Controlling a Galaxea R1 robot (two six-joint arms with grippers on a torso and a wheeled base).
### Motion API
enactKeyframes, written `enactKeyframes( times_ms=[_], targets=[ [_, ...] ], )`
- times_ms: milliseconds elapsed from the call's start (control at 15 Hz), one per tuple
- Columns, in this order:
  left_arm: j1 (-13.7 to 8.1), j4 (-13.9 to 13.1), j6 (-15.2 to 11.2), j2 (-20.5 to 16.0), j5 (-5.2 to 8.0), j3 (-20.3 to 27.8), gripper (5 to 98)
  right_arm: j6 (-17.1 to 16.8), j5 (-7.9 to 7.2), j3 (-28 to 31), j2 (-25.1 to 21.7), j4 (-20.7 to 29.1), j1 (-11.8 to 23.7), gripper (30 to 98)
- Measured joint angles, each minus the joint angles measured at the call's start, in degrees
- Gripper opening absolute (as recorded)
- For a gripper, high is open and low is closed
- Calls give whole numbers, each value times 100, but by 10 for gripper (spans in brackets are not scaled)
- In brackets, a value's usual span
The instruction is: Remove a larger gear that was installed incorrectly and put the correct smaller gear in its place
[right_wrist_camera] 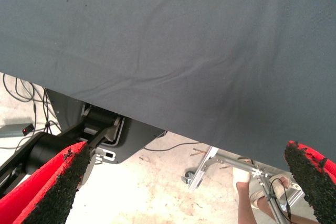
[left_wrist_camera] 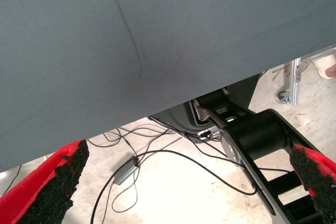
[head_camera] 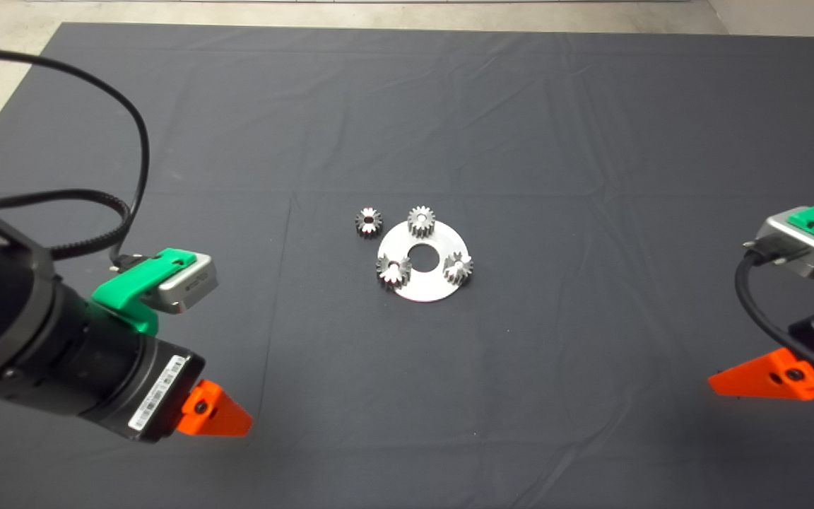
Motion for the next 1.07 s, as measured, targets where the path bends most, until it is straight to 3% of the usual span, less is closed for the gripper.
enactKeyframes(
  times_ms=[1067],
  targets=[
    [0, 0, 0, -2, 2, -2, 983, 0, 2, 2, 0, 0, 0, 977]
  ],
)
